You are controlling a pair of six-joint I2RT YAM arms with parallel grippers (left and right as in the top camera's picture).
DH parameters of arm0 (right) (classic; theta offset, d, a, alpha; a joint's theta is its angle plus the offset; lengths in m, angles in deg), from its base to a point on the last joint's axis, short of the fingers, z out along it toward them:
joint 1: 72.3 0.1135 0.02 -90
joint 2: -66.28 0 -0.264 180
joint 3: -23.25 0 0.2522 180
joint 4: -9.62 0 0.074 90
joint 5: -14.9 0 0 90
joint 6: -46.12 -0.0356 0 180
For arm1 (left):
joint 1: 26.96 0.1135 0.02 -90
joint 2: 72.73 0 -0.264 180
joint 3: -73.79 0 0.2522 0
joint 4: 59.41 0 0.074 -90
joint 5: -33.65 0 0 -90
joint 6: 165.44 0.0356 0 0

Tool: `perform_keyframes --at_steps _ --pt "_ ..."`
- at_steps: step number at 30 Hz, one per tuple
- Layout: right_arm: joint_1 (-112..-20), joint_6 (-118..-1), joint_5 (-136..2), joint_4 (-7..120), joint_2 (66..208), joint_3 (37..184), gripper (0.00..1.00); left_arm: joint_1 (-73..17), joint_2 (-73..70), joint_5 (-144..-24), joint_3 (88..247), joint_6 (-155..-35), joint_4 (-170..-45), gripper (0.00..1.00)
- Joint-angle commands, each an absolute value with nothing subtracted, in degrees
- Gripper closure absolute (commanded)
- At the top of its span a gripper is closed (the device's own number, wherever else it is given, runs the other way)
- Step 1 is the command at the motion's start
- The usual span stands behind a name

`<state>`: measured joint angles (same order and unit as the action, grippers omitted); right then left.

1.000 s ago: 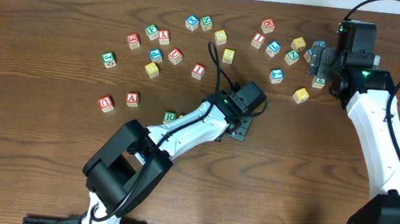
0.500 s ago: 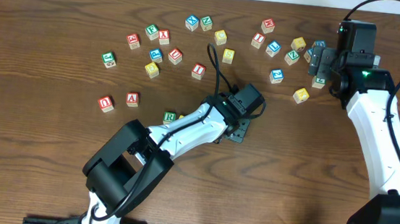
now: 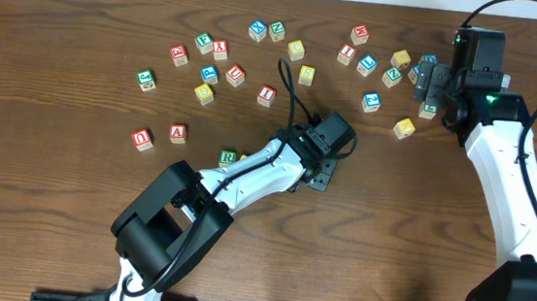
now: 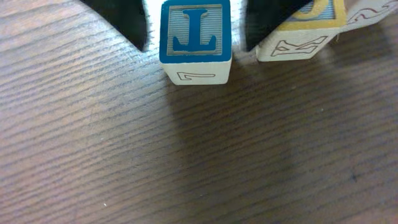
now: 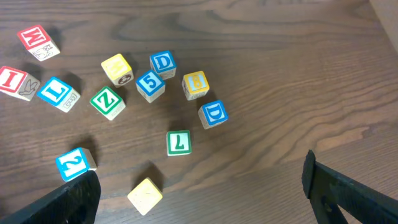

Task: Spell out ROBOT
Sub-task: 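Lower the T block to the right of the yellow O block, then open the left gripper, release the T block, and raise it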

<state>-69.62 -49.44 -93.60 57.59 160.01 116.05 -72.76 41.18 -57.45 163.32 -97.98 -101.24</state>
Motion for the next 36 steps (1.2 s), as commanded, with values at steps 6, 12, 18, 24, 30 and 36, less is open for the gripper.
perform_keyframes --at_steps 6,12,18,24,30,36 --pt "-70.17 -48.92 -94.43 57.48 159.95 116.51 0.01 -72.59 41.31 -56.54 162.92 -97.83 -101.22 0.36" --pt "-70.17 -48.94 -94.43 57.48 159.95 116.51 0.01 -72.59 41.31 -56.54 162.92 -97.74 -100.19 0.32" --pt "-70.17 -48.94 -94.41 57.51 159.95 116.51 0.01 -72.59 41.31 -56.54 162.92 -96.19 -98.49 0.21" --pt "-70.17 -48.94 -94.41 57.70 159.95 116.51 0.01 -72.52 41.28 -56.51 162.95 -94.33 -96.15 0.12" --pt "-70.17 -48.94 -94.01 57.81 159.95 116.51 0.01 -72.19 41.28 -56.47 163.71 -93.04 -94.42 0.11" --pt "-70.17 -48.94 -94.01 57.90 159.95 116.51 0.01 -69.31 40.93 -56.45 165.74 -91.86 -94.42 0.11"
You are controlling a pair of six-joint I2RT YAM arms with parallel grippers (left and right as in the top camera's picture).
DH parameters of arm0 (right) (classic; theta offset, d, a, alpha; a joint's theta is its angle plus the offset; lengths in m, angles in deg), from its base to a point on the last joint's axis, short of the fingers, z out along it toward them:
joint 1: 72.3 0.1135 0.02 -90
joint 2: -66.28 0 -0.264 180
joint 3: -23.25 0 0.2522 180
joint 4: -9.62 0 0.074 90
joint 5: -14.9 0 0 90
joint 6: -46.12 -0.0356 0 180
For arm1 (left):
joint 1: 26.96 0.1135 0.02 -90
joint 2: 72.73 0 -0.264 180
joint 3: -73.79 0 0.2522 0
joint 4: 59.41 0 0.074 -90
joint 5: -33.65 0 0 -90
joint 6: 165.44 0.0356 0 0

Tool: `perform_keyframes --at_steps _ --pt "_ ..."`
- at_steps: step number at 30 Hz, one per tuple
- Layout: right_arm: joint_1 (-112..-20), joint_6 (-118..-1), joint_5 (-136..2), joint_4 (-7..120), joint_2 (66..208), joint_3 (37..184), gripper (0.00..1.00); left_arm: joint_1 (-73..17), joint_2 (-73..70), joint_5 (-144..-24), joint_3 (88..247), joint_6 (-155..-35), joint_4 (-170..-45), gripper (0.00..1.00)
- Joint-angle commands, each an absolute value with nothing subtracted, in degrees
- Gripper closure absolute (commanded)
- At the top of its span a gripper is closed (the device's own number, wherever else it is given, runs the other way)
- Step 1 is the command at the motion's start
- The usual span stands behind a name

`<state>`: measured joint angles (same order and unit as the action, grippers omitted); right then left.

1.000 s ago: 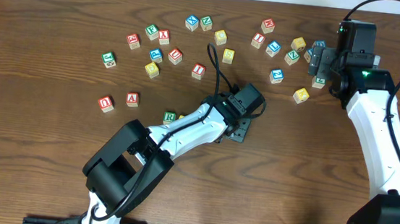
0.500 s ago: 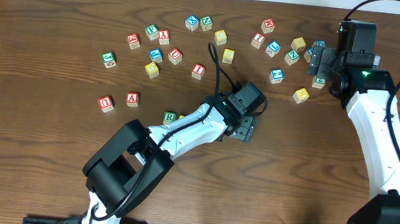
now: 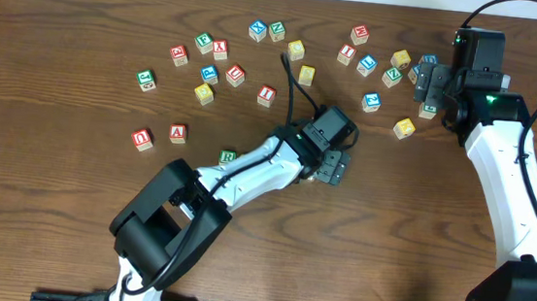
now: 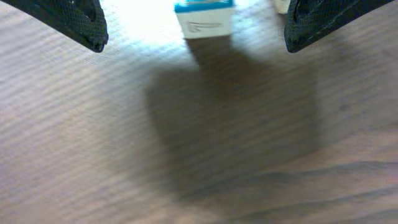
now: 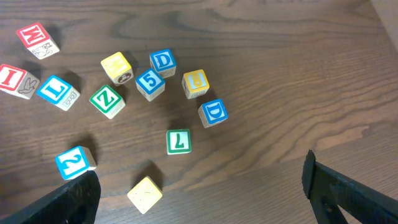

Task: Spell out ROBOT
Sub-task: 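Open the left gripper, release the T block, and raise it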

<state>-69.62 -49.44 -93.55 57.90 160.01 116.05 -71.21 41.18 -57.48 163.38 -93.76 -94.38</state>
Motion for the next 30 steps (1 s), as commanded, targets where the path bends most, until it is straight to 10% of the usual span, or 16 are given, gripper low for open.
perform_keyframes --at_steps 1,24,30 --pt "-70.17 -48.94 -94.01 57.92 159.95 116.51 0.01 -68.59 40.69 -56.38 166.18 -91.25 -94.47 0.11" --pt "-67.28 -48.96 -89.86 59.19 160.39 116.49 0.01 -42.86 18.07 -45.34 168.37 -75.91 -105.64 0.11" --pt "-62.76 -49.40 -89.69 59.65 160.76 116.49 0.15 -38.67 17.88 -45.34 168.34 -76.15 -109.31 0.10"
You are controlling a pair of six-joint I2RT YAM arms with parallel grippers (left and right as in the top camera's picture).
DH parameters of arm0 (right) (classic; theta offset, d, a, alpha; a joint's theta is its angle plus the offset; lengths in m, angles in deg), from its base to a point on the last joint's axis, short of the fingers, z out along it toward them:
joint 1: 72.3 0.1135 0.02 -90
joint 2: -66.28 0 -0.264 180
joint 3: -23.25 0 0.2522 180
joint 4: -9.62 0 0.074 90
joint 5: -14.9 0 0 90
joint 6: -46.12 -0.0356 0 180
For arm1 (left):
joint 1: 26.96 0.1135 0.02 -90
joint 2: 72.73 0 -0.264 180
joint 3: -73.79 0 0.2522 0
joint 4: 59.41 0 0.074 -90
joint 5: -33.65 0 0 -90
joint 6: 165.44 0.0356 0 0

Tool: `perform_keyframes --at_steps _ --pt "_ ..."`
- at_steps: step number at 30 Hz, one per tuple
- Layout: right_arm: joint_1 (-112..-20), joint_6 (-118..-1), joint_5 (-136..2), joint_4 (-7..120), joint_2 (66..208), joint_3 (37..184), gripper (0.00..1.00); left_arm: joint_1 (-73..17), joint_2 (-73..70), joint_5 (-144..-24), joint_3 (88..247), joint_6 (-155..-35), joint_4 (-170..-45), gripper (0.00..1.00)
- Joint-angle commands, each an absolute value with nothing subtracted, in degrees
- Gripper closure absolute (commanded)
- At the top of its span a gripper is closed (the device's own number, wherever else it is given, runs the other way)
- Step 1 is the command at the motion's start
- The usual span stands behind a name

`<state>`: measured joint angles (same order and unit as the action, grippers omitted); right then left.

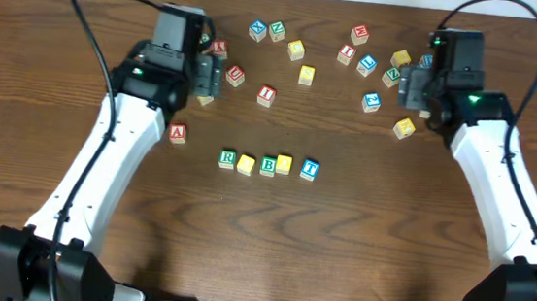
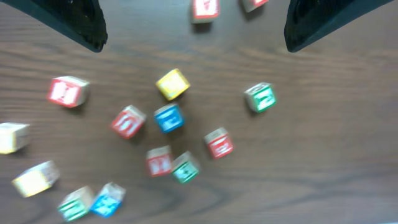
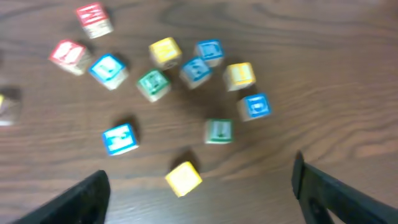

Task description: Spell out ROBOT

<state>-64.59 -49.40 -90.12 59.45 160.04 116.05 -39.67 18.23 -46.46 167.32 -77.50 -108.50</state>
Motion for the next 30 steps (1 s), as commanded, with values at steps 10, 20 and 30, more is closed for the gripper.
perform_keyframes --at_steps 10,20,30 --pt "-54.63 -50.71 -88.37 60.72 166.55 116.49 0.52 -37.90 17.88 -45.30 168.34 -76.10 -110.66 0.03" --pt "-46.69 -50.49 -88.48 60.41 170.00 116.51 0.86 -37.90 17.88 -45.08 168.34 -75.84 -110.66 0.03" --pt "-40.51 -53.53 -87.70 61.92 170.00 116.51 0.99 -37.90 17.88 -43.12 168.34 -75.86 -110.79 0.03"
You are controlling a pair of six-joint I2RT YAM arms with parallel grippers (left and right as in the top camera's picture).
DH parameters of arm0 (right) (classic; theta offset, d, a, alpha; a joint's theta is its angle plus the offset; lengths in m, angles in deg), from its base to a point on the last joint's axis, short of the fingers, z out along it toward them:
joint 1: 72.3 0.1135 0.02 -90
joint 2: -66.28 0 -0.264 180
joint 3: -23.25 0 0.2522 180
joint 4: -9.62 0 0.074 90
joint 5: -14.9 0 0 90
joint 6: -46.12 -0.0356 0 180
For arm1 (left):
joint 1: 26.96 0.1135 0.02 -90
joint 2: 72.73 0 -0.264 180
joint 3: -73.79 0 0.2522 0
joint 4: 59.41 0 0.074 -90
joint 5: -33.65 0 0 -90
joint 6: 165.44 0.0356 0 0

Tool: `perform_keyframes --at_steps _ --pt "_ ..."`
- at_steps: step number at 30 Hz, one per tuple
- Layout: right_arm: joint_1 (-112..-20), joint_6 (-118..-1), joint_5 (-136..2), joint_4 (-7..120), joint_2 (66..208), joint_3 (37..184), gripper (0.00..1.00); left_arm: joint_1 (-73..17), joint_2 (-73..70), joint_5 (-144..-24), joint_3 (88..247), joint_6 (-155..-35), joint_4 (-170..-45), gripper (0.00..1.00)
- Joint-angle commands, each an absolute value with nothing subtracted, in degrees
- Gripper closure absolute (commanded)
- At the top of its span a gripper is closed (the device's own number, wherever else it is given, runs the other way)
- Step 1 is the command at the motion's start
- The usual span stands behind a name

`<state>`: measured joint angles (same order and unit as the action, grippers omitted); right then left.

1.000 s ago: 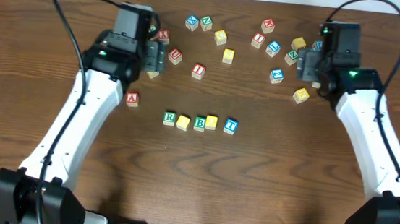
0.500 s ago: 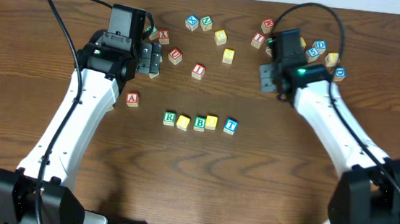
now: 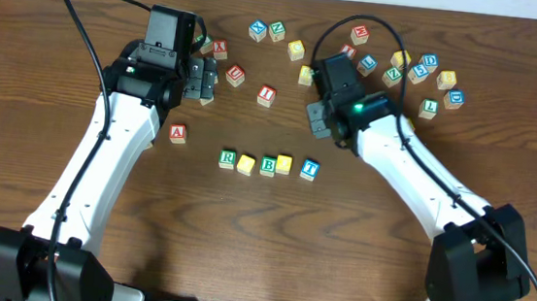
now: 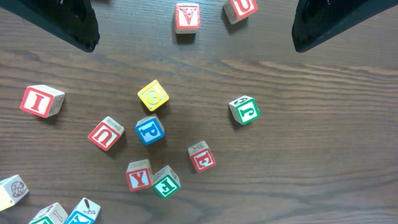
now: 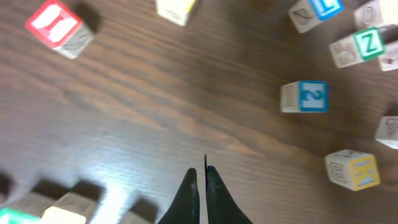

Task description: Spell out ROBOT

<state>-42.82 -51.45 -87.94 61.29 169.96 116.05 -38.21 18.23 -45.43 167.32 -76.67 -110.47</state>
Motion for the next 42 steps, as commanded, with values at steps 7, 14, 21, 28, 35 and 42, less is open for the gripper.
perform_keyframes --at_steps 7,14,21,28,35,42 --pt "-35.48 -54.14 -86.06 63.10 170.00 116.51 0.99 -37.88 17.88 -42.77 168.34 -75.84 -110.95 0.03" --pt "-31.09 -55.67 -86.71 63.10 170.00 116.51 0.99 -37.88 17.88 -42.77 168.34 -75.86 -110.99 0.03" --pt "-30.52 -61.79 -91.74 64.17 170.00 116.51 0.99 -37.88 17.88 -42.77 168.34 -75.86 -111.30 0.03" --pt "-30.74 -62.78 -93.23 64.48 170.00 116.51 0.99 -37.62 17.88 -41.37 168.34 -76.15 -111.12 0.02" --pt "-30.74 -63.87 -94.47 64.68 170.00 116.51 0.99 -32.39 17.88 -35.25 168.34 -79.25 -109.55 0.03" --pt "-29.97 -67.32 -92.33 65.00 170.00 116.51 0.99 -23.06 17.88 -38.83 168.34 -82.83 -110.12 0.02"
